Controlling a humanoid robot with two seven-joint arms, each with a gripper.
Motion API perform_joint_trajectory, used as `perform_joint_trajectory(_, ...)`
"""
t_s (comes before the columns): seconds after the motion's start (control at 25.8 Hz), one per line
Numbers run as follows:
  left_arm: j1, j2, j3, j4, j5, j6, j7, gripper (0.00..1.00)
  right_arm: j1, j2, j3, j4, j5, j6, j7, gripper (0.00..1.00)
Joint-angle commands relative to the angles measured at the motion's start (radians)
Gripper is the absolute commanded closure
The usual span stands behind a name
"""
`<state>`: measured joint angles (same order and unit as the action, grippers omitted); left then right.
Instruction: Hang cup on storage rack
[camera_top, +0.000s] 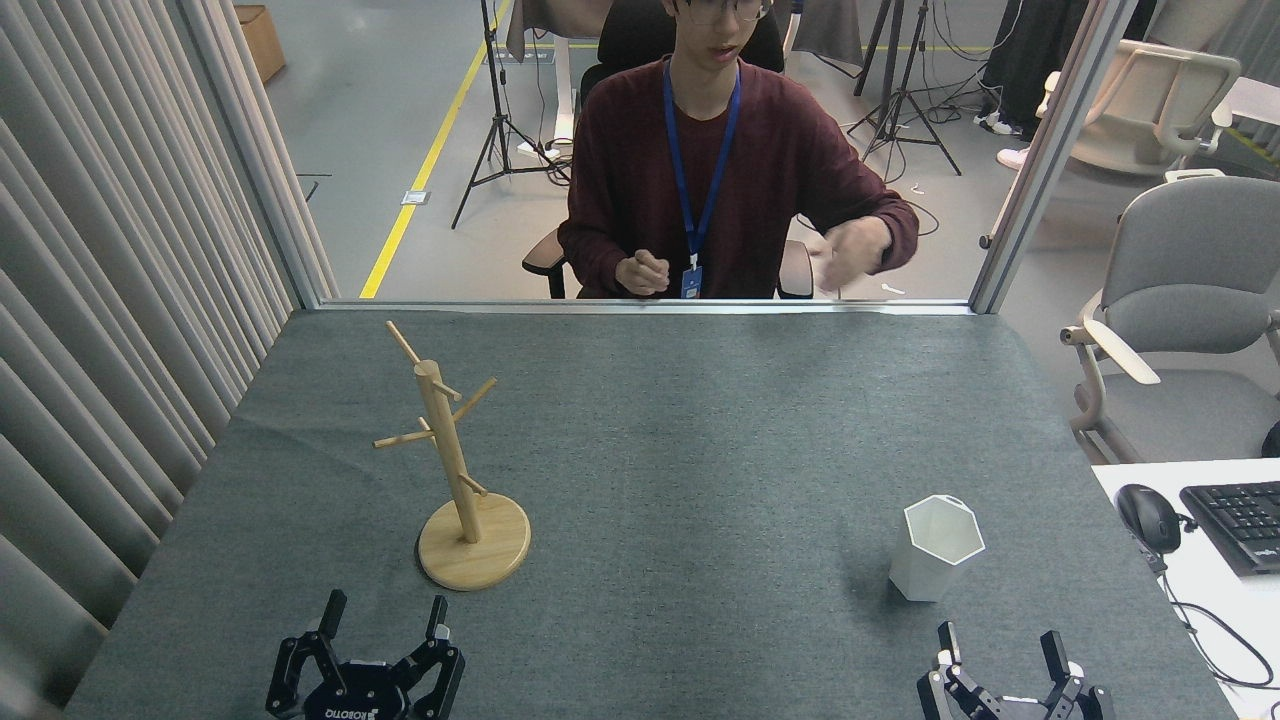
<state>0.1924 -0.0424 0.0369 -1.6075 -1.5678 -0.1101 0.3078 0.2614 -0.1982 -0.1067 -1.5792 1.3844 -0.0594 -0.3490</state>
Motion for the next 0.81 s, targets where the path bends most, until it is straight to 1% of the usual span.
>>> perform_joint_trajectory(0.0,-0.016,-0.002,0.000,0.035,-0.001,0.000,0.001,0.01,-0.001,-0.001,-0.004,0.005,0.001,0.000,-0.001,0.02)
perform_joint_trajectory(0.19,-0.024,0.007,0.000,0.055,0.000,-0.002,0.005,0.01,-0.005,0.000,-0.007,0.018,-0.001,0.004,-0.001,0.01)
perform_joint_trajectory(0.27,-0.024,0.003,0.001,0.067,0.005,0.000,0.008,0.01,-0.014,0.003,-0.007,0.042,-0.001,0.006,0.001,0.02)
perform_joint_trajectory(0.35,-0.024,-0.001,0.001,0.066,0.008,-0.002,0.013,0.01,-0.030,0.003,-0.008,0.088,-0.002,0.015,0.001,0.02)
perform_joint_trajectory(0.5,-0.030,-0.004,0.000,0.072,0.009,-0.002,0.013,0.01,-0.099,-0.001,-0.007,0.188,-0.001,0.015,0.002,0.02)
perform_joint_trajectory(0.58,-0.034,-0.002,0.000,0.072,0.009,-0.002,0.013,0.01,-0.148,-0.006,-0.007,0.243,-0.004,0.015,0.002,0.02)
perform_joint_trajectory(0.66,-0.034,-0.002,0.000,0.072,0.009,-0.002,0.013,0.01,-0.191,-0.018,-0.007,0.300,0.001,0.013,0.002,0.01)
perform_joint_trajectory(0.78,-0.025,0.001,0.001,0.074,0.009,0.000,0.013,0.01,-0.232,-0.046,-0.004,0.354,0.002,0.015,0.002,0.01)
